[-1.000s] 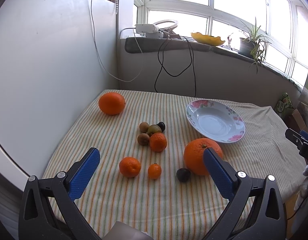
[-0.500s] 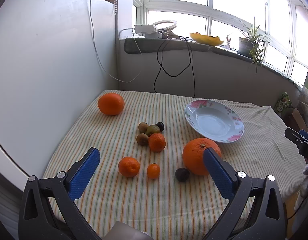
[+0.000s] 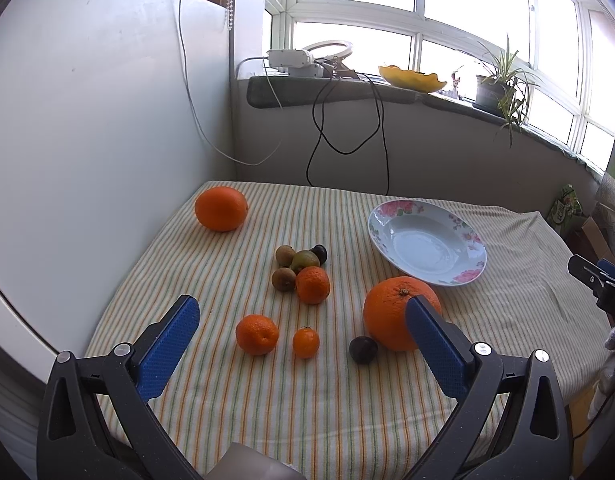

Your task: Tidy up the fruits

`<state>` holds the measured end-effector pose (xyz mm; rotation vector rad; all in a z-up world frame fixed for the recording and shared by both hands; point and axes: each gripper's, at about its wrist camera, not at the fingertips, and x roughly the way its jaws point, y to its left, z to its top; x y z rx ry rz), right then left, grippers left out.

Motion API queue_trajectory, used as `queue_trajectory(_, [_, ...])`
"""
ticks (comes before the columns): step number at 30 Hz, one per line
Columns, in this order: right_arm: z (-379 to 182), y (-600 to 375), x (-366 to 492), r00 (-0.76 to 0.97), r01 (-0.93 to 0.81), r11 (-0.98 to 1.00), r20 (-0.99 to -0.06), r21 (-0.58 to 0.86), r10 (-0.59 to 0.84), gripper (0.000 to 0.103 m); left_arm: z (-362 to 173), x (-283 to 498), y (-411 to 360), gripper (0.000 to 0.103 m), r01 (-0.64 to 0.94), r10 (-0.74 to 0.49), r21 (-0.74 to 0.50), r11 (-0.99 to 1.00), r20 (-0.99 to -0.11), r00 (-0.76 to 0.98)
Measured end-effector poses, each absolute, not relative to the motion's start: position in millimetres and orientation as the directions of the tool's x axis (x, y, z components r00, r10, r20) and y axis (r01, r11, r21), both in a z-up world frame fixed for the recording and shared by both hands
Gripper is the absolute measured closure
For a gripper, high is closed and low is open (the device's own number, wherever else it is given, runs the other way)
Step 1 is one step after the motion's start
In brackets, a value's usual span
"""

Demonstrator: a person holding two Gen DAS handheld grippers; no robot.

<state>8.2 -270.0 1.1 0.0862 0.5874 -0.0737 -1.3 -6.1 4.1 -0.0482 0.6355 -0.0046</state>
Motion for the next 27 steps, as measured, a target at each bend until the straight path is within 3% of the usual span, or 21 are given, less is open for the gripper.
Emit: queue_trajectory(27, [-9,-265,15,0.813,0.069,0.995,-0.583,0.076,-0.012,0.0,-4,4,-4,0.001,-0.004,-0.041,-0.071,0.997,-0.611,0.79])
